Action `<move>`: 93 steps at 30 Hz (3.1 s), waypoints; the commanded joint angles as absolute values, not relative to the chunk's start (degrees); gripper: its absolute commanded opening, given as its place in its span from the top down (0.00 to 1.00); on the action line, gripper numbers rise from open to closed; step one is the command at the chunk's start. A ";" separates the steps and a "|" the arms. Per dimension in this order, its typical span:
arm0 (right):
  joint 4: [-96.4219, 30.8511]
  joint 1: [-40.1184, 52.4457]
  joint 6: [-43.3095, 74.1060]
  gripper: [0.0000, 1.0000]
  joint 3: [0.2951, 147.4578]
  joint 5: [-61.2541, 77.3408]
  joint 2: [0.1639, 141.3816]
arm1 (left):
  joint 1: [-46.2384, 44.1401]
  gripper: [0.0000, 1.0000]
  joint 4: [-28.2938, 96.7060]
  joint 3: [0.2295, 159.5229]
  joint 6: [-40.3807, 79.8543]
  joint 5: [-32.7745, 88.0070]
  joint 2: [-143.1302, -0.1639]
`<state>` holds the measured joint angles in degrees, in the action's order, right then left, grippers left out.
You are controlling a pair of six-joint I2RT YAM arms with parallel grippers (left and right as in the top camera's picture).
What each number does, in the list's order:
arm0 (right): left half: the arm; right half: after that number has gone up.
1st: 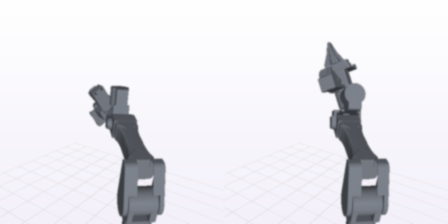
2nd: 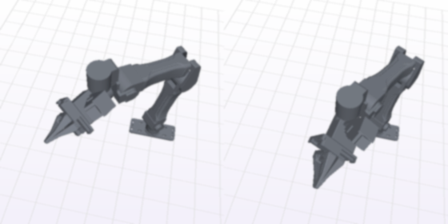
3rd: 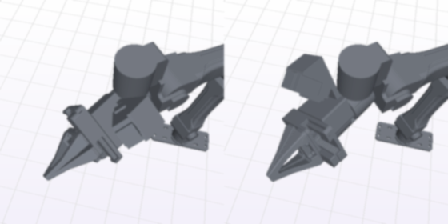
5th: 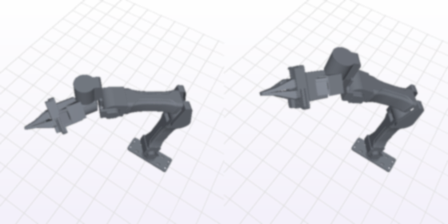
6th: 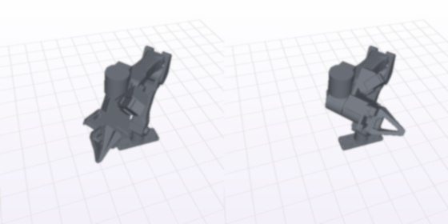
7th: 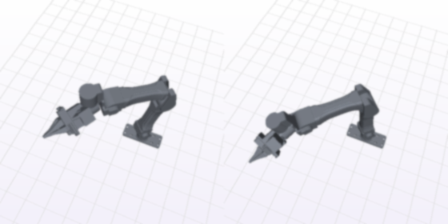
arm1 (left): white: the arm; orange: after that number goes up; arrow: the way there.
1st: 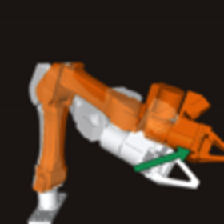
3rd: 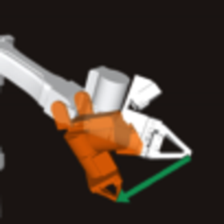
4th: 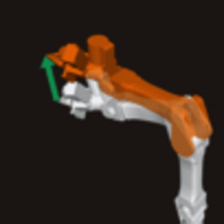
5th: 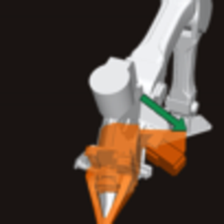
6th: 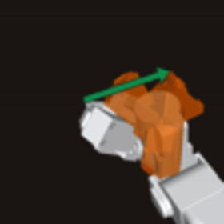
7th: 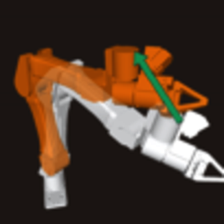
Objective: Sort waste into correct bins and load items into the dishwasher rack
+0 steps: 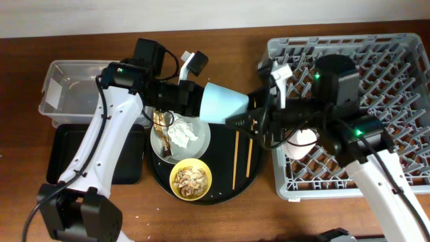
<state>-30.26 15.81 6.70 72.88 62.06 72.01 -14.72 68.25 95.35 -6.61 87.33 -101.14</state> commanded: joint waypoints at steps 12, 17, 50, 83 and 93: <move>-71.81 -14.81 6.33 0.51 73.30 22.68 59.16 | -14.85 0.18 70.39 95.72 -6.76 59.88 -100.68; -80.99 -18.46 15.70 0.53 71.70 -0.40 63.40 | -14.85 0.16 70.35 95.72 -6.76 57.47 -100.68; -77.30 -18.39 0.64 0.11 75.44 29.36 62.72 | -34.81 0.47 63.99 73.54 24.08 11.53 -100.68; -78.30 -18.39 0.86 0.12 75.44 29.36 62.72 | 24.10 1.00 72.60 72.42 -17.34 53.19 -92.12; -78.67 -18.39 0.86 0.11 75.44 29.36 62.72 | 39.55 1.00 77.73 68.88 -39.97 79.99 -106.02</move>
